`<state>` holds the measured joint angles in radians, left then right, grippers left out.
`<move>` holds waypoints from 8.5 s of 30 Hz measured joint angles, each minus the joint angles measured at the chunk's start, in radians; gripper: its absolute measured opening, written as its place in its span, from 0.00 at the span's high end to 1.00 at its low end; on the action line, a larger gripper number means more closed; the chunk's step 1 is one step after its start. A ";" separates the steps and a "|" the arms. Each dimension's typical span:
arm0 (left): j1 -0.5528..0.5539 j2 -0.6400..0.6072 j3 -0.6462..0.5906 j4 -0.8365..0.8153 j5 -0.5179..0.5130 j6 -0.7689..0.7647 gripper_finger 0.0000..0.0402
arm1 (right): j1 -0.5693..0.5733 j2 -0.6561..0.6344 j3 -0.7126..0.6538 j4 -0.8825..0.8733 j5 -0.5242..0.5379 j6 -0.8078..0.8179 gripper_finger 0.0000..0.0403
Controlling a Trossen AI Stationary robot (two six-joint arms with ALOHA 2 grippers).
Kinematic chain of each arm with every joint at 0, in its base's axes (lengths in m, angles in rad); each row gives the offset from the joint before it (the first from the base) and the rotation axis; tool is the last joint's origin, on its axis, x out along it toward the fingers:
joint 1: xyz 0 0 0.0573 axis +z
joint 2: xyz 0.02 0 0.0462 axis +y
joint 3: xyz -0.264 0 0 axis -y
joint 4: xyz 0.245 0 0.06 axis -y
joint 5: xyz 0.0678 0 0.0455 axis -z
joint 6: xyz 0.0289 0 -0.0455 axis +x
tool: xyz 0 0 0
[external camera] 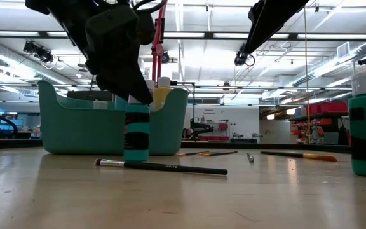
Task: Pick & Place Paint Supplies
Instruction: Put the small light blue paint bottle into the green bin
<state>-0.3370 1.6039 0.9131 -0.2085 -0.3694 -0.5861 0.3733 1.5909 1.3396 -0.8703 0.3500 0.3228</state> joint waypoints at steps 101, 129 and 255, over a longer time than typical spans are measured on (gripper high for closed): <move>0.285 -0.294 -0.183 -0.060 -0.085 0.304 0.85 | 0.000 0.000 0.000 0.086 0.000 -0.074 0.38; 0.144 -0.395 -0.117 -0.001 -0.143 0.279 0.64 | 0.118 0.040 0.000 -0.131 -0.434 0.014 0.38; 0.143 -0.394 -0.117 0.042 -0.104 0.372 0.65 | -0.217 0.474 0.318 0.197 -0.285 -0.646 0.45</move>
<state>-0.1936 1.2098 0.7956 -0.1665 -0.4736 -0.2144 0.1560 2.0653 1.6577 -0.6729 0.0649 -0.3232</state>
